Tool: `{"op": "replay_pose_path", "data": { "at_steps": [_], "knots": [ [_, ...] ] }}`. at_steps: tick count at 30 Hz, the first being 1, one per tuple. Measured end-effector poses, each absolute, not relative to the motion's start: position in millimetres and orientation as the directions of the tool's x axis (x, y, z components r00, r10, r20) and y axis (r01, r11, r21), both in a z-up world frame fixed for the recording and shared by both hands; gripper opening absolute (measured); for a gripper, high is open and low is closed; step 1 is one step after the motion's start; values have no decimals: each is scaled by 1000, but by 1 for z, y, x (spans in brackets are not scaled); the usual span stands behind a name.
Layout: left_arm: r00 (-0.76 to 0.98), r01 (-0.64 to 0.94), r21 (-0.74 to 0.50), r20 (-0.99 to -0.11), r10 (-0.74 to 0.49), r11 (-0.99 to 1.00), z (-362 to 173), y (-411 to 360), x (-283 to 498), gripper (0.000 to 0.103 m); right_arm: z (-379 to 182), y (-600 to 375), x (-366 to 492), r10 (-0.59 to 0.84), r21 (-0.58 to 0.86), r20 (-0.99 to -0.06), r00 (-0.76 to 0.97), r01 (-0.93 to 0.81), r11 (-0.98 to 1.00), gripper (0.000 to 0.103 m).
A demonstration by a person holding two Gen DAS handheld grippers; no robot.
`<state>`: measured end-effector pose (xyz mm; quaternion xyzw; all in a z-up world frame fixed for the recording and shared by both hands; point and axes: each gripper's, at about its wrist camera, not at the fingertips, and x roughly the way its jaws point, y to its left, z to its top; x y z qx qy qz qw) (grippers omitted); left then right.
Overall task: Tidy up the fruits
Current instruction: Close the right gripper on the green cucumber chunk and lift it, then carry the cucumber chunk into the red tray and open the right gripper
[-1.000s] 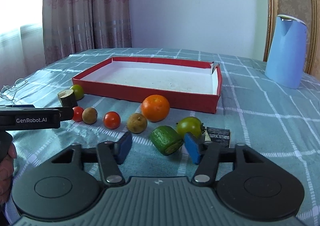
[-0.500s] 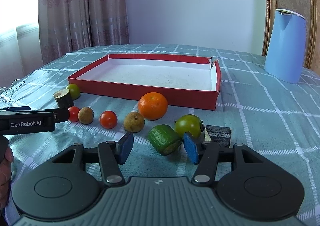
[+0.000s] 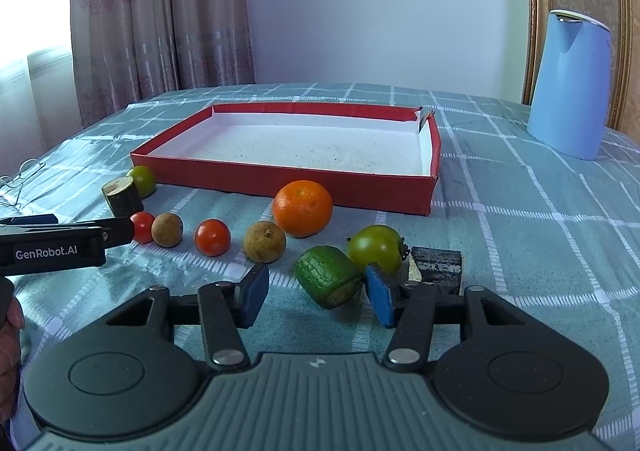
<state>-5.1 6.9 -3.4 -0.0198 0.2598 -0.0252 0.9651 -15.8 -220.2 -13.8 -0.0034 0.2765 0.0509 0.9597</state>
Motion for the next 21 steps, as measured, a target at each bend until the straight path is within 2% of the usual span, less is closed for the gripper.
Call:
{"op": "replay_pose_path", "data": {
  "at_steps": [6, 7, 10, 15, 21],
  "knots": [
    [863, 37, -49, -501, -57, 998, -3, 7, -5, 103, -15, -219, -12, 86, 17, -547, 833, -91, 996, 53],
    [863, 37, -49, -502, -57, 998, -3, 6, -5, 103, -15, -219, -11, 82, 13, -549, 832, -89, 996, 51],
    [863, 36, -49, -502, -56, 998, -3, 7, -5, 103, -15, -221, -10, 57, -1, -551, 833, -69, 998, 36],
    [863, 34, -50, -502, -55, 998, -3, 7, -5, 103, -15, -226, -13, 72, 27, -539, 839, -68, 997, 35],
    [860, 26, -56, -507, -51, 998, -3, 8, -4, 103, 3, -227, -27, 110, 68, -468, 877, -88, 994, 35]
  ]
}}
